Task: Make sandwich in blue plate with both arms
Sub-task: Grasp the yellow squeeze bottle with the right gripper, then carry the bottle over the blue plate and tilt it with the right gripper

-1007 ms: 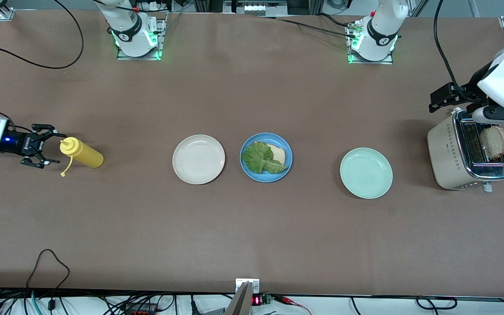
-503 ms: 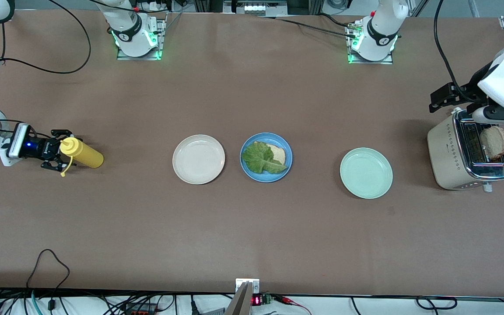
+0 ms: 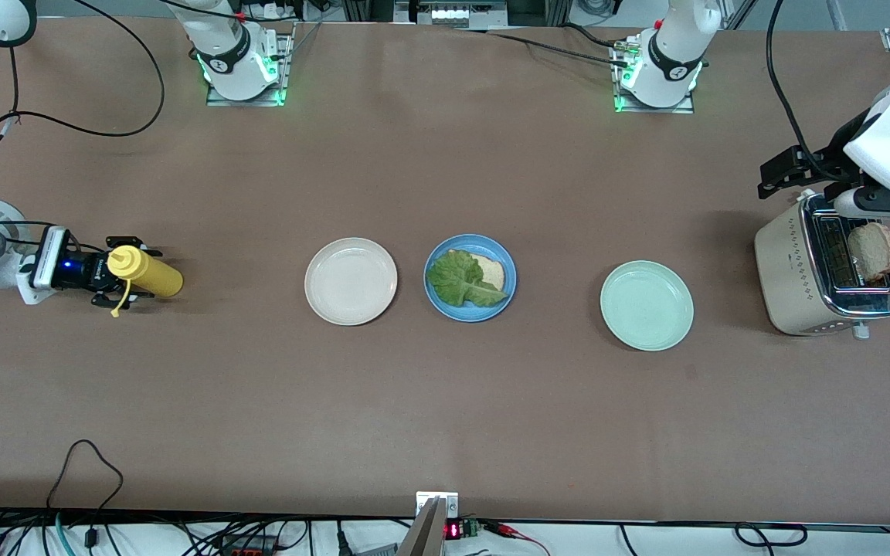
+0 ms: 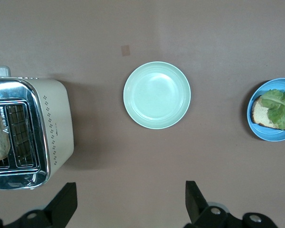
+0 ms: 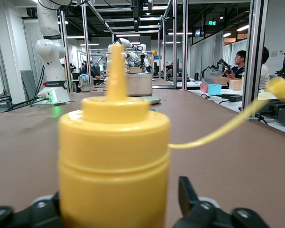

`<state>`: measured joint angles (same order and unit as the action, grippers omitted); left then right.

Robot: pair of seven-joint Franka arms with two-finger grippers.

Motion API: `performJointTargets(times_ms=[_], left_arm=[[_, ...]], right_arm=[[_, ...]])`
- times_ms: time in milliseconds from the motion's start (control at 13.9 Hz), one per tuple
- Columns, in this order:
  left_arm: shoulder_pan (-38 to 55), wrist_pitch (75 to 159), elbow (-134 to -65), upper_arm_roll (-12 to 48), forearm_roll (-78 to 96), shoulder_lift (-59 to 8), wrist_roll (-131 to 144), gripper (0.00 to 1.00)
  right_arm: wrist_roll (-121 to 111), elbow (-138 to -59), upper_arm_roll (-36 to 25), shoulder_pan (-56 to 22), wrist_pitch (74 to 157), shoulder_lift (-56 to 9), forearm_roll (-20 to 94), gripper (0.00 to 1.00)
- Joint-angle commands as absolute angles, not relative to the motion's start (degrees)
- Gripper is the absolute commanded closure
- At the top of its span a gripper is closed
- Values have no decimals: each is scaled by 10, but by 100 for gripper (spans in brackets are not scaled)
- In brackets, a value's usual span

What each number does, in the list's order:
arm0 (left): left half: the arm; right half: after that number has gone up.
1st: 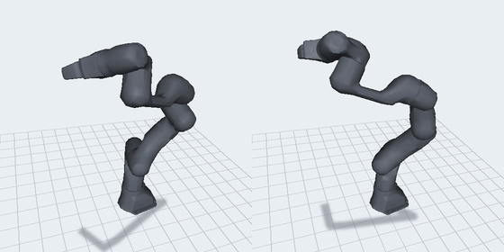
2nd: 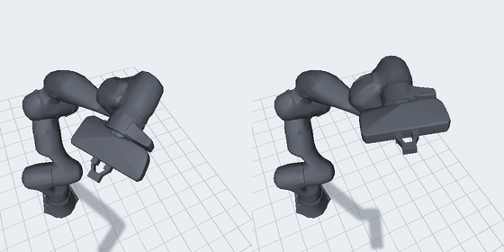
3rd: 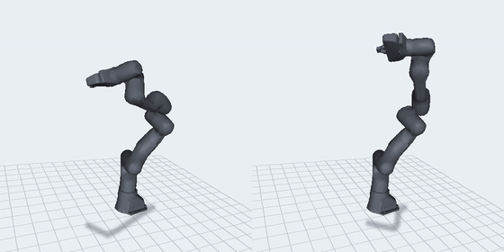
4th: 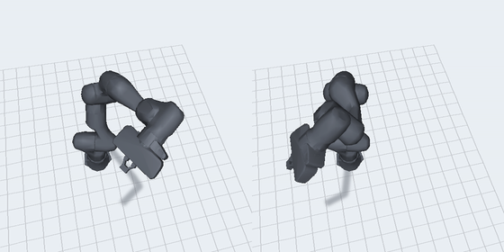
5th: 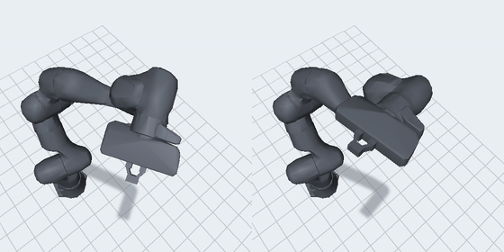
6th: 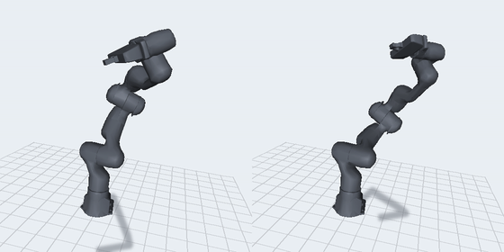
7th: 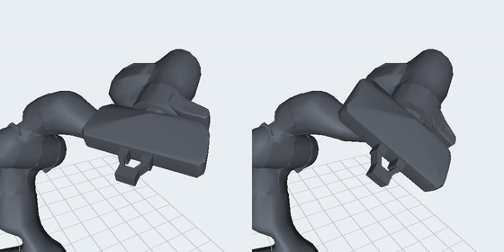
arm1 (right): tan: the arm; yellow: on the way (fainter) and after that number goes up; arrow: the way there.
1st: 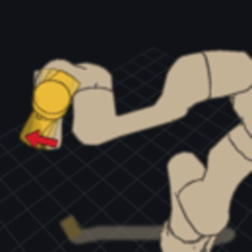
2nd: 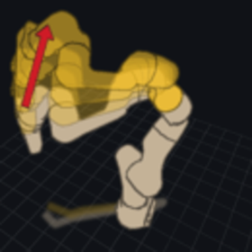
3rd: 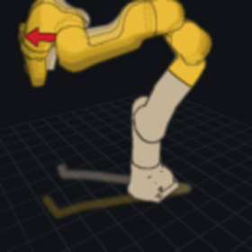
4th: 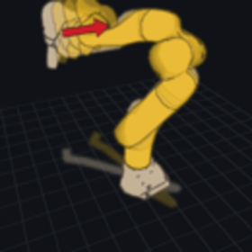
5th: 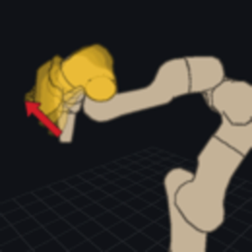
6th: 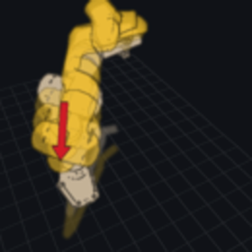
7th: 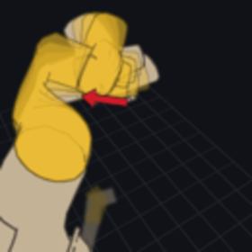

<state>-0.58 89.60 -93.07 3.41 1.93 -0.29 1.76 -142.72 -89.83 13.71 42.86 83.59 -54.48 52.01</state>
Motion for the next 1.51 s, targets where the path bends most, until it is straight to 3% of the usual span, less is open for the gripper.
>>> performJointTargets(times_ms=[0, 216, 503, 1079, 1438], left_arm=[[-4, 889, -932, 32, 13, 4, 7, 0], [-4, 889, -932, 32, 13, 4, 6, 0], [-4, 889, -932, 32, 13, 4, 7, 0], [-5, 889, -932, 32, 13, 4, 6, 0], [-6, 889, -933, 32, 13, 4, 7, 0]], right_arm=[[-1435, -885, 136, 429, 829, -554, 530, 67], [-1425, -885, 137, 415, 829, -545, 530, 67], [-1352, -882, 138, 332, 869, -477, 549, 67], [-1146, -881, 135, 119, 1075, -360, 555, 66], [-987, -861, 134, 4, 1207, -348, 422, 66]])
